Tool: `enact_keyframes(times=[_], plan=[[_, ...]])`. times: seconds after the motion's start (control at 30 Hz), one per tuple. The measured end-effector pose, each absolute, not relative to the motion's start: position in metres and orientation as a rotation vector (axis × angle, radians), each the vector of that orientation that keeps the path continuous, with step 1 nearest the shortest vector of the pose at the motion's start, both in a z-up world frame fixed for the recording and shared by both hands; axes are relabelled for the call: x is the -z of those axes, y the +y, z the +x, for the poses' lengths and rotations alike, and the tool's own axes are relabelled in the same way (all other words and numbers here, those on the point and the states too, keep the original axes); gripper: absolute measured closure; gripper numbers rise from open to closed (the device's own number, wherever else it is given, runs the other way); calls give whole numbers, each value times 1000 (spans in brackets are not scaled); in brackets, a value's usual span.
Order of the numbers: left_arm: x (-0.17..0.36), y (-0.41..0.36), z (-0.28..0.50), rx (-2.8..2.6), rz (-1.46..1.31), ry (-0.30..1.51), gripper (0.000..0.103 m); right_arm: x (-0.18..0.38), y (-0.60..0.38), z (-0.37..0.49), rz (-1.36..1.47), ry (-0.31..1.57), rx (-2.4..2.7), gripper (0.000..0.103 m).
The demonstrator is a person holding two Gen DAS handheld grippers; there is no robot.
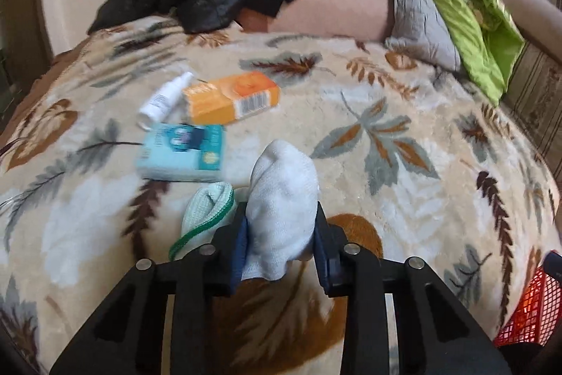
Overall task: Collect trash
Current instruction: 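Grasp the white cloth with the left tool while the right tool grasps the blue Hangyodon packet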
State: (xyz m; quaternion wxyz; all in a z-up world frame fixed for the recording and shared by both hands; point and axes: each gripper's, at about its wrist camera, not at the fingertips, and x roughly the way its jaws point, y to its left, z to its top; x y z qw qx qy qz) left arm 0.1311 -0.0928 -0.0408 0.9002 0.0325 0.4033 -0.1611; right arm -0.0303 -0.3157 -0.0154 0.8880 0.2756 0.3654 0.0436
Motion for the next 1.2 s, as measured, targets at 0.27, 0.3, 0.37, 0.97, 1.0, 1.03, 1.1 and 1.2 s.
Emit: enact_keyframes(times=[0.27, 0.3, 0.37, 0.97, 1.0, 1.03, 1.1, 1.2], plan=[[15, -21, 120, 188, -10, 747, 71, 4, -275, 40, 555, 790, -237, 44], [16, -12, 122, 171, -20, 751, 71, 3, -266, 53, 551, 800, -271, 44], [18, 6, 124, 130, -41, 760, 71, 3, -244, 83, 538, 828, -343, 44], [18, 66, 140, 55, -147, 770, 71, 71, -160, 267, 506, 1047, -450, 57], [18, 66, 141, 57, -149, 771, 71, 72, -155, 261, 496, 1070, -485, 57], [17, 68, 141, 54, -152, 768, 71, 73, -151, 255, 487, 1099, -521, 57], [16, 71, 141, 47, -158, 760, 71, 71, -139, 238, 459, 1141, -617, 56], [13, 76, 141, 27, -168, 746, 71, 58, -127, 219, 327, 1104, -625, 49]])
